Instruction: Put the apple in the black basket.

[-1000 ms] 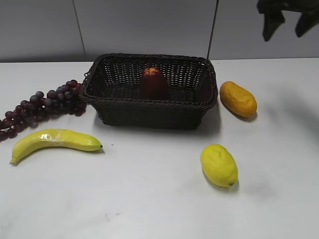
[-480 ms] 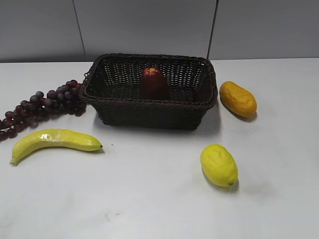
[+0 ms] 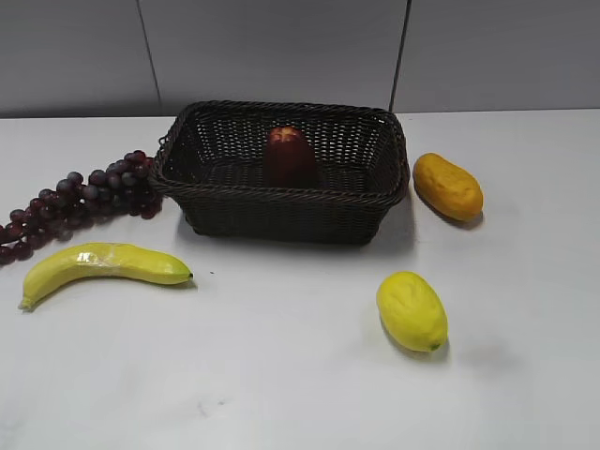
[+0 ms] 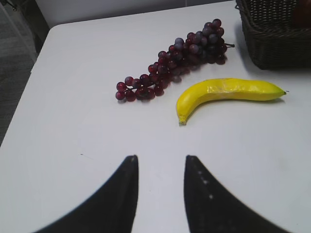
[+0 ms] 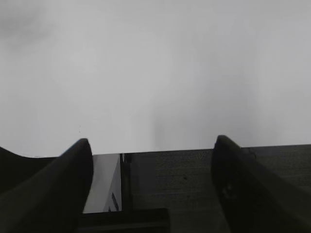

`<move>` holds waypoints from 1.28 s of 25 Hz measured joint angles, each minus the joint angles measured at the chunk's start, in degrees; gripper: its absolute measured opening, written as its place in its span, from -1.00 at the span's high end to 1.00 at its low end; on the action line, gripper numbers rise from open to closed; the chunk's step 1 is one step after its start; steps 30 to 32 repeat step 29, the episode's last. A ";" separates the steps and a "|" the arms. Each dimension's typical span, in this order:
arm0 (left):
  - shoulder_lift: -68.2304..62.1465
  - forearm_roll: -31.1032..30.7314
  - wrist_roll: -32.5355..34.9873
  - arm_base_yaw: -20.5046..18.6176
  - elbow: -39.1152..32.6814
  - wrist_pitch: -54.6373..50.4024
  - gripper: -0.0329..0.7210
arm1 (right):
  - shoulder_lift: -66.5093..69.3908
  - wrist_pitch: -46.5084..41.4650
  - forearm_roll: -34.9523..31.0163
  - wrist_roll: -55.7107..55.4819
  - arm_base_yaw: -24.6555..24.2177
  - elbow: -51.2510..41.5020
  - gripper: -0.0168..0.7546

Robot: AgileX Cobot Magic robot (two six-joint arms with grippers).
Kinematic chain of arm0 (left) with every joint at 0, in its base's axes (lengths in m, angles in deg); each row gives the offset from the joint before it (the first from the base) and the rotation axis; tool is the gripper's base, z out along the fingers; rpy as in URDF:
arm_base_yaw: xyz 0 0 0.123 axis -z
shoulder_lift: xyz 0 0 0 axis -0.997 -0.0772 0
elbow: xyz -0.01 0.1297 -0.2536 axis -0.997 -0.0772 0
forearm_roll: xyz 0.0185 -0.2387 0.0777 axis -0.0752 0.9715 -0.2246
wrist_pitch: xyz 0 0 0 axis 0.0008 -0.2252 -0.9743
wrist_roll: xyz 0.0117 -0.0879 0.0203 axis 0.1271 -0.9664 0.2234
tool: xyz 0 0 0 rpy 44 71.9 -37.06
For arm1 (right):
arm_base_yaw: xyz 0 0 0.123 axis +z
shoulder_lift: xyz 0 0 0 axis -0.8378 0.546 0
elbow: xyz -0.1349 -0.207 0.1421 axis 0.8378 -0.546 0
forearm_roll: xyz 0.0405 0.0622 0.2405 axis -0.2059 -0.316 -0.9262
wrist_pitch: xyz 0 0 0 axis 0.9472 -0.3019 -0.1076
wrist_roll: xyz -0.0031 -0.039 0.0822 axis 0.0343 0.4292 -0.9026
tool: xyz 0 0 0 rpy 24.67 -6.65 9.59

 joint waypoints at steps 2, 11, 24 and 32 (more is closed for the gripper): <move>0.00 0.00 0.00 0.00 0.00 0.00 0.28 | -4.18 0.19 0.00 0.00 0.00 -2.69 -0.53; 0.00 0.00 0.00 0.00 0.00 0.00 0.28 | -24.31 -0.58 -1.08 0.01 0.00 -9.50 -0.53; 0.00 0.00 0.00 0.00 0.00 0.00 0.28 | -46.97 -0.69 -1.31 0.07 0.00 -9.57 -0.53; 0.00 0.00 0.00 0.00 0.00 0.00 0.28 | -53.99 -0.72 -1.31 0.07 0.00 -9.78 -0.53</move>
